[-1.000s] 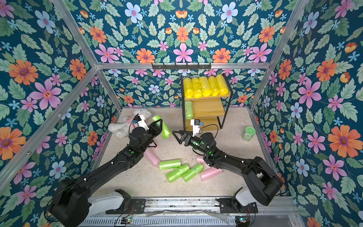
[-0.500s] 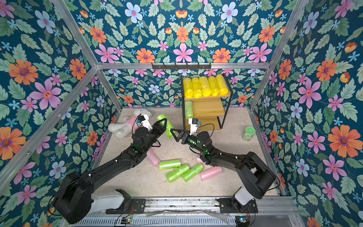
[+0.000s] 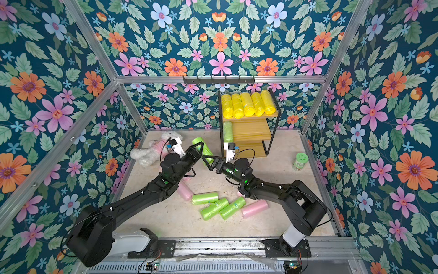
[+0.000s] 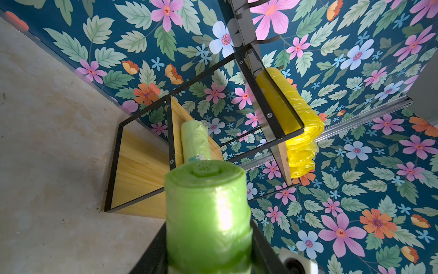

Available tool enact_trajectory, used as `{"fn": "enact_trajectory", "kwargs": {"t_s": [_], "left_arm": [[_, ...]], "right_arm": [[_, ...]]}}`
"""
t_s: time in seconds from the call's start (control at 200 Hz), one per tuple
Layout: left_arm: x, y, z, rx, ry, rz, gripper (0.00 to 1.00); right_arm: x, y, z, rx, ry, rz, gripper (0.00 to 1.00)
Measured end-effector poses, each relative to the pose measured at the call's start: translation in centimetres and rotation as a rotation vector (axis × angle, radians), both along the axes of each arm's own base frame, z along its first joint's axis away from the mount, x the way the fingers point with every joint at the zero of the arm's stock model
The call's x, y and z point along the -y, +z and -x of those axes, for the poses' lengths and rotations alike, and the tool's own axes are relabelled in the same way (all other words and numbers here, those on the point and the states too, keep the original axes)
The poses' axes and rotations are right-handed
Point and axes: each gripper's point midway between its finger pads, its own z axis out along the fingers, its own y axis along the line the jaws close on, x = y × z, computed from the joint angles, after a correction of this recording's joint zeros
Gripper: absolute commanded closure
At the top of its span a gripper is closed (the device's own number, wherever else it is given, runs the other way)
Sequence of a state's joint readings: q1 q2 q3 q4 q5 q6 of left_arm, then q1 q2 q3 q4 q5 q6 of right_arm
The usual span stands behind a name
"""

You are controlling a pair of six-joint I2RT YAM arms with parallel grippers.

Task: Sort the rolls of trash bags by color and place them on the shelf
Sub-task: Place the roll of trash bags on the shelf.

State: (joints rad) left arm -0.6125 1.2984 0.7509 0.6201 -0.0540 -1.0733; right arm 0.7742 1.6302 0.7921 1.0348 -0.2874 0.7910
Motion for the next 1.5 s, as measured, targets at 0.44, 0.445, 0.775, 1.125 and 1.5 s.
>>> {"fn": "enact_trajectory", "kwargs": {"t_s": [0.44, 0.445, 0.775, 1.125, 1.5], "left_arm": [[0.3, 0.2, -0.1, 0.002, -0.009, 0.025, 0.56], [0.3, 0.2, -0.1, 0.002, -0.009, 0.025, 0.56], [0.4, 0.2, -0.1, 0.008, -0.012, 0.027, 0.29], [-0.9, -1.3, -0.2, 0.003, 0.041, -0.074, 0.16], [-2.2, -2.2, -0.2, 0.010, 0.064, -0.230, 0.16]], "right_arm": [[-0.1, 0.0, -0.2, -0.003, -0.005, -0.007, 0.54], [-0.1, 0.0, -0.2, -0.003, -0.005, -0.007, 0.54], [0.6, 0.0, -0.3, -0.004, -0.022, -0.002, 0.60], [5.6, -2.8, -1.6, -0.055, -0.130, 0.068, 0.60], [14.3, -3.9, -3.2, -0.059, -0.341, 0.205, 0.60]]}}
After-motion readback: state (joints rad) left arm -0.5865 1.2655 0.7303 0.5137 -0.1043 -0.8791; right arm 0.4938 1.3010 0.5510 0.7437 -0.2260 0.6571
